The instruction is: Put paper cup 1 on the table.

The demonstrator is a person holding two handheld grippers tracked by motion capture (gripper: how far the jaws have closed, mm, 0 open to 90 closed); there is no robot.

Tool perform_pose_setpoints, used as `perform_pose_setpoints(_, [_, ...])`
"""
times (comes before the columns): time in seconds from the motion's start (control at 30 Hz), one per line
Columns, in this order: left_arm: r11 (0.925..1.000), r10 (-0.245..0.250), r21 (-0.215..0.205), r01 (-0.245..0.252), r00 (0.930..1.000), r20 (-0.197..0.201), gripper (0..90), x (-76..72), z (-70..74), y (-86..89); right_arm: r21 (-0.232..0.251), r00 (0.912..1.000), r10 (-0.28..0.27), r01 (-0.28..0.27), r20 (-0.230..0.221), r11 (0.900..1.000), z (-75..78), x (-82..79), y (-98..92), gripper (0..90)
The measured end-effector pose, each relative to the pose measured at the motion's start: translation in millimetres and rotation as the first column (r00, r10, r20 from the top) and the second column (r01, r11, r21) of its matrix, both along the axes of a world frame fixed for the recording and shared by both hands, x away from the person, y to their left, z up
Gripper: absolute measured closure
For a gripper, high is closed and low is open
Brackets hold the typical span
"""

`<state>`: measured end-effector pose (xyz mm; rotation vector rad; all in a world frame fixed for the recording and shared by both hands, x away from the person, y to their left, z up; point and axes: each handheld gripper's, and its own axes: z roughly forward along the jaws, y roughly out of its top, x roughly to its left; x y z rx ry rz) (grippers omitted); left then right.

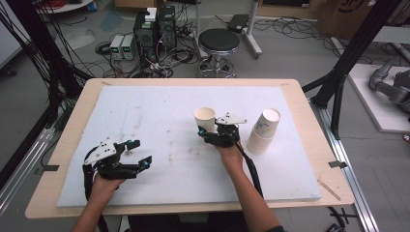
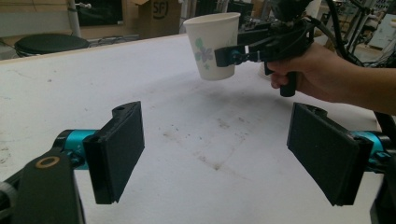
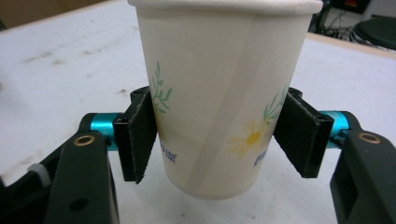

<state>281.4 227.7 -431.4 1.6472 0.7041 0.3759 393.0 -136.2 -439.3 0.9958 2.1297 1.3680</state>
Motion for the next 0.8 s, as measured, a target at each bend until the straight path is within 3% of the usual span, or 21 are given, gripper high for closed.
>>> perform_pose_setpoints(0.23, [1.0000, -0.002, 0.003, 0.002, 1.0000, -0.001, 19.0, 0.0, -0.1, 0.2, -0.034, 0.9976, -0.027, 0.025, -0.064, 0.999, -11.1, 7.2, 0.9, 34.8])
perform_pose_setpoints(0.67, [0.9999, -0.003, 0.013, 0.004, 1.0000, -0.008, 19.2, 0.2, -0.5, 0.2, -0.090, 0.9948, -0.033, 0.024, -0.096, 0.996, -10.2, 7.8, -1.3, 34.9])
perform_pose_setpoints(0.8, [0.9999, -0.004, 0.015, 0.004, 0.9999, -0.010, 19.2, 0.3, -0.7, 0.5, -0.130, 0.9938, -0.036, 0.022, -0.106, 0.991, -7.6, 4.1, -0.8, 35.0])
